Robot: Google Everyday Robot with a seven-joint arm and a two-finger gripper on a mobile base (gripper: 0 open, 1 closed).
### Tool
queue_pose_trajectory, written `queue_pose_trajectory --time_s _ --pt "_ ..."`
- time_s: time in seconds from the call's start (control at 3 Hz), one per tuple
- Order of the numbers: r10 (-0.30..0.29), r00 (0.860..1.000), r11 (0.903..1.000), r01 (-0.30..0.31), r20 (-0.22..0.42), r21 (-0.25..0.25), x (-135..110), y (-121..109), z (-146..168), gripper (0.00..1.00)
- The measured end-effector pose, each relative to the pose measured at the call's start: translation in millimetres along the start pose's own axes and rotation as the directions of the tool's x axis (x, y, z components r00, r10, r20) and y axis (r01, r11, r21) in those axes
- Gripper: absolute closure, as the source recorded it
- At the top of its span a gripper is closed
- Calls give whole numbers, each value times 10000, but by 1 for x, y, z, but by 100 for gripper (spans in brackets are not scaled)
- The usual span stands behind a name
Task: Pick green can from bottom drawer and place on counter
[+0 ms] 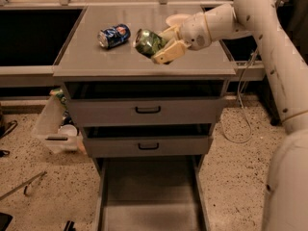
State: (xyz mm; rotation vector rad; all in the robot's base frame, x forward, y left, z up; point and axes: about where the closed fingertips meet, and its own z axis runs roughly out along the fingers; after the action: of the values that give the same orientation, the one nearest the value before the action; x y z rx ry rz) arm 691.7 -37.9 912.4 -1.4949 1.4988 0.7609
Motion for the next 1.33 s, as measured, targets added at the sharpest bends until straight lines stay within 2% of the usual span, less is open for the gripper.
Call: queue_pose_trajectory --time_s 0.33,0.67,1.0,1.33 --pt "-25 10000 9923 17 65 1239 33 -63 8 100" --pt "94 9999 9645 -77 -53 2638 66 -116 15 100" --pt "379 9990 9361 -272 -236 3507 79 -141 11 100" --pt "378 9990 9361 -272 -236 3506 75 -141 9 81"
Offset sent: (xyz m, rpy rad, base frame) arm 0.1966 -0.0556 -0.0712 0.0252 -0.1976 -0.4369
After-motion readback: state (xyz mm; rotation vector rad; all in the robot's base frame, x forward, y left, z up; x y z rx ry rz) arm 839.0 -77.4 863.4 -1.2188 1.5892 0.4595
